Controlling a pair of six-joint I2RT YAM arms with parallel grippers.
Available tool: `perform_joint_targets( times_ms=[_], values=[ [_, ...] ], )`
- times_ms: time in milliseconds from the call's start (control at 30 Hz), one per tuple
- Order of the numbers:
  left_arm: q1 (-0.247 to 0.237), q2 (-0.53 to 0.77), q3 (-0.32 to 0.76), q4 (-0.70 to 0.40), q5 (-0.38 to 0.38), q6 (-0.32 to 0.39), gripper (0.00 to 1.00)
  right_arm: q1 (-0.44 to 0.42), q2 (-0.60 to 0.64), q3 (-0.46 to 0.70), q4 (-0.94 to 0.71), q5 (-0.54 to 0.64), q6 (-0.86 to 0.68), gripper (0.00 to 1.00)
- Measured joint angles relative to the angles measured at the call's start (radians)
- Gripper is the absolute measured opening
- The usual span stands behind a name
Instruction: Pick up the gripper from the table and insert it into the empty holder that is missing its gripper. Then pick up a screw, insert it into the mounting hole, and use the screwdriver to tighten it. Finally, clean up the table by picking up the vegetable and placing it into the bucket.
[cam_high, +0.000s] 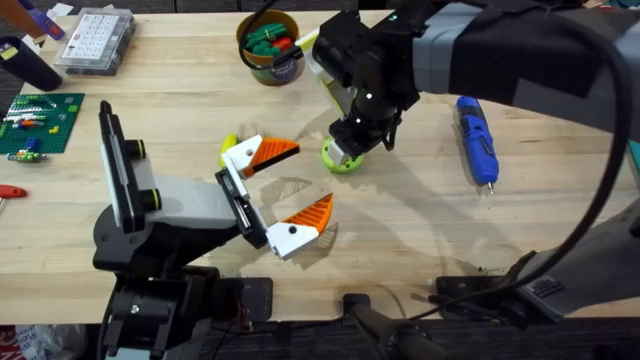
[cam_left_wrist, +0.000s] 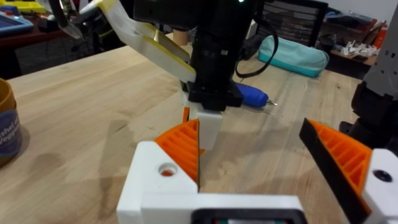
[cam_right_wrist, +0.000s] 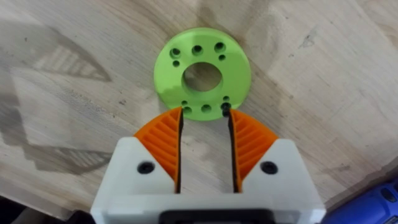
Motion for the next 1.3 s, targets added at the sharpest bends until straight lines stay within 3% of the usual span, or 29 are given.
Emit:
perform_joint_targets(
  times_ms=[700,1300],
  values=[
    [0.000,0.000,0.001,-0.049,0.003,-0.003,0.995,-0.003,0.000,0.031,-0.060,0.066,-0.002,0.396],
    [0.000,0.000,0.001,-0.049,0.003,-0.003,0.995,-0.037,0.000,-0.011,0.006,0.048,0.073,0.396]
  ],
)
